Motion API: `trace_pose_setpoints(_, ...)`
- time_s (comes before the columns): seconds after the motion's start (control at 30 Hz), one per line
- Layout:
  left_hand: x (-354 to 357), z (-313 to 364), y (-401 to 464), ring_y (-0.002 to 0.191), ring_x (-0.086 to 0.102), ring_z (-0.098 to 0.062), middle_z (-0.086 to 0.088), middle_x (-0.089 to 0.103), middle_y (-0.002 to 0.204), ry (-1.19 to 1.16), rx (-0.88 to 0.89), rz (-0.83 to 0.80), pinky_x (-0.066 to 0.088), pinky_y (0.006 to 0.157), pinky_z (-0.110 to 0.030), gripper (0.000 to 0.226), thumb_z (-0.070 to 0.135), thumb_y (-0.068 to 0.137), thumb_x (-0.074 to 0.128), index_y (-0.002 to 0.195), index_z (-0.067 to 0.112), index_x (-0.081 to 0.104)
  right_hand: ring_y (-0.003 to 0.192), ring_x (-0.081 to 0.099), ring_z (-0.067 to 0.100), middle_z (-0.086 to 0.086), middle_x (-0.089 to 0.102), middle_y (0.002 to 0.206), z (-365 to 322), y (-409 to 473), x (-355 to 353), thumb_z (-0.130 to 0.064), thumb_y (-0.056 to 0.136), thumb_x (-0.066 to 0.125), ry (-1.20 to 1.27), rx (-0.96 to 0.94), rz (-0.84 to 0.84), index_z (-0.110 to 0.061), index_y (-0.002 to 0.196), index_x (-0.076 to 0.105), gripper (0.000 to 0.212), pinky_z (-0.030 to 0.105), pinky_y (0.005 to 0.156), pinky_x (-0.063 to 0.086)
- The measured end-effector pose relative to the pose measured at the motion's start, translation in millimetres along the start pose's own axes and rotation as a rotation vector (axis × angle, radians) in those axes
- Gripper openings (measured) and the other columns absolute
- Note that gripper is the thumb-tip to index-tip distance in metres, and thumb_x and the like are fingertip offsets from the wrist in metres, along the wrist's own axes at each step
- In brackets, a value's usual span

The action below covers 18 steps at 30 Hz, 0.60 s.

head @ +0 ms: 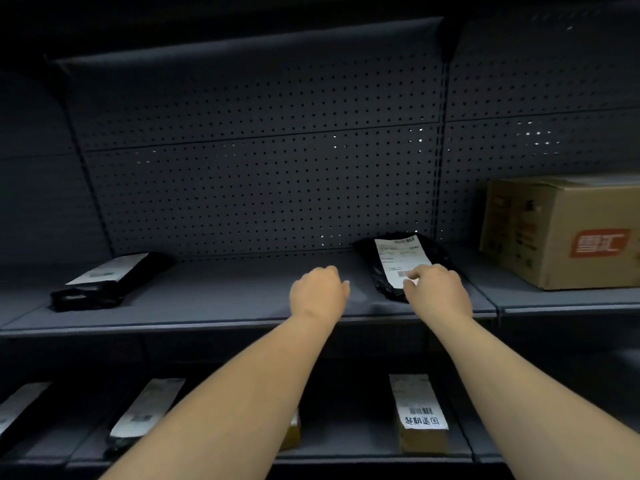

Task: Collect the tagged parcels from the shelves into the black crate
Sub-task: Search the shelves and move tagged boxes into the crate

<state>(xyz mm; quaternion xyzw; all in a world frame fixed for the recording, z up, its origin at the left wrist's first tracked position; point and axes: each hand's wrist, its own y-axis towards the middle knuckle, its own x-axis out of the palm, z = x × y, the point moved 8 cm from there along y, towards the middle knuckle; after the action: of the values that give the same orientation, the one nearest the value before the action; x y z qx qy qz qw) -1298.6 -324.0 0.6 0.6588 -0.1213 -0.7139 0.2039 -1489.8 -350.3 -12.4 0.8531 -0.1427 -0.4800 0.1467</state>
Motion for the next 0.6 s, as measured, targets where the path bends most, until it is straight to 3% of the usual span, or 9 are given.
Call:
trace_pose_setpoints(0.2, 24.0, 27.6, 28.5, 0.094, 0.061, -0.026, -0.009, 0.065, 0.105, -0.13, 0.009, -0.031, 0.044, 0.069, -0.032, 0.036, 0.038, 0.097, 0.042, 0.113, 0.01, 0.058, 0.113, 0.044, 0.026, 0.005, 0.055, 0.119, 27.4, 28.3, -8.2, -0.028, 0.095, 0.044, -0.018, 0.069, 0.026, -0.02, 0.12, 0.06, 0.03, 0.033, 0.071, 0.039)
trace_pose_setpoints(0.4, 47.7, 50.1, 62.2, 0.075, 0.054, -0.023, -0.008, 0.063, 0.092, -0.275, -0.061, -0.061, 0.041, 0.058, -0.03, 0.033, 0.038, 0.095, 0.046, 0.101, 0.008, 0.059, 0.114, 0.045, 0.027, 0.006, 0.054, 0.124, 52.4, 69.8, -12.3, -0.031, 0.094, 0.047, 0.017, 0.092, 0.048, -0.021, 0.124, 0.058, 0.033, 0.035, 0.076, 0.042)
trace_pose_setpoints(0.6, 83.1, 53.0, 97.1, 0.08, 0.053, -0.018, -0.01, 0.065, 0.104, -0.544, -0.246, -0.186, 0.04, 0.063, -0.026, 0.044, 0.039, 0.095, 0.046, 0.119, 0.003, 0.054, 0.119, 0.051, 0.03, 0.013, 0.052, 0.135, 75.2, 120.5, 7.9, -0.034, 0.093, 0.051, 0.211, 0.203, -0.109, -0.011, 0.137, 0.045, 0.05, 0.034, 0.092, 0.045)
